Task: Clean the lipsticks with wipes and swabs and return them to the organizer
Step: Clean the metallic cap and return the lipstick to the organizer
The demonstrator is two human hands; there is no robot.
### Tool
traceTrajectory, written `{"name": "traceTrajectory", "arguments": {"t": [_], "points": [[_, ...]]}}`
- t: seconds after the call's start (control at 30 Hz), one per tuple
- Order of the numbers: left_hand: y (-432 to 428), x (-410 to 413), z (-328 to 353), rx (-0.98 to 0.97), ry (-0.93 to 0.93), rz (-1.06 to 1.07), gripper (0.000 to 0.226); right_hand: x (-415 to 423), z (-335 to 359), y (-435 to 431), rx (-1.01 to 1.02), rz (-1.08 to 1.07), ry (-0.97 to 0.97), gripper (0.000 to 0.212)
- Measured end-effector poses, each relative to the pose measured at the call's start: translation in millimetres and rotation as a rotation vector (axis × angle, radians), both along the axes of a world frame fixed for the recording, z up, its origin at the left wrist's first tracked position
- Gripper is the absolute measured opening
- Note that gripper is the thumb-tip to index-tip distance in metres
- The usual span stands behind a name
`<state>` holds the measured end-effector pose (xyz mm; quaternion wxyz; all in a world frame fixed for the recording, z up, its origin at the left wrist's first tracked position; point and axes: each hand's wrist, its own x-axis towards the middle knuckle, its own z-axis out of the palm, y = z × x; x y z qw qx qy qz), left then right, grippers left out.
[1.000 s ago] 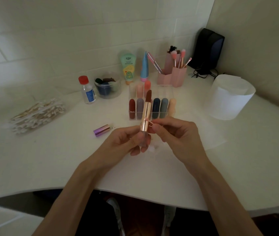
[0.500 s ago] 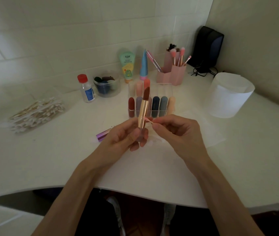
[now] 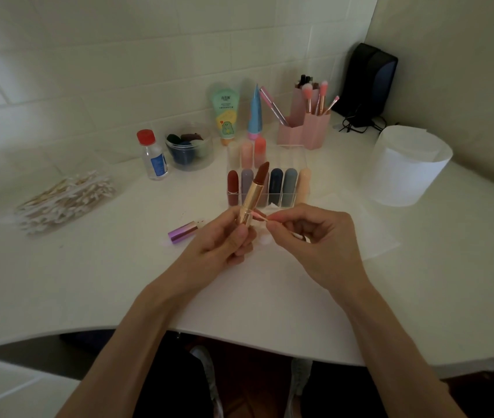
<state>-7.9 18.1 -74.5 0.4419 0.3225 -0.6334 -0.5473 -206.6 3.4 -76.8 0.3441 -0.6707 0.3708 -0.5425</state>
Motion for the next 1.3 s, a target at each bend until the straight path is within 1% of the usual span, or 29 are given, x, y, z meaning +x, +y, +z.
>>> {"name": "traceTrajectory", "arguments": {"t": [0.07, 0.2, 0.33, 0.47, 0.57, 0.7, 0.97, 1.03, 1.17, 1.3], "points": [[-0.9, 0.4, -1.1, -0.003, -0.001, -0.002, 0.033, -0.1, -0.2, 0.0, -0.023, 0.007, 0.027, 0.010], [-3.1, 1.6, -2.8, 0.017, -0.036, 0.012, 0.024, 0.4, 1.1, -0.1, -0.114, -0.015, 0.100, 0.016], [-4.5, 3.6, -6.5, 0.061, 0.033, -0.028, 0.023, 0.7, 1.2, -0.8, -0.167, -0.054, 0.142, 0.013], [-5.1, 4.5, -9.5, 0.103, 0.026, 0.020, 0.015, 2.0, -0.4, -0.4, -0.210, -0.096, 0.172, 0.011], [-2.7, 3.6, -6.7, 0.100, 0.059, 0.001, 0.014, 2.1, -1.2, -1.3, -0.243, -0.117, 0.173, 0.010], [-0.4, 2.1, -1.4, 0.123, 0.063, 0.032, 0.021, 1.2, -0.1, -2.1, -0.242, -0.139, 0.158, 0.010], [-1.4, 1.7, -5.3, 0.047, -0.017, 0.042, 0.027, 4.5, 0.5, 0.8, -0.260, -0.088, 0.151, 0.011], [-1.9, 1.8, -6.3, 0.044, -0.019, 0.037, 0.026, 4.9, 0.7, 1.4, -0.257, -0.087, 0.155, 0.012], [-3.3, 3.5, -7.7, 0.103, 0.049, -0.004, 0.024, 5.4, 0.4, 2.2, -0.255, -0.083, 0.160, 0.011], [-4.1, 3.6, -9.0, 0.097, 0.042, -0.034, 0.019, 5.4, -0.9, 2.1, -0.239, -0.096, 0.183, 0.010]]}}
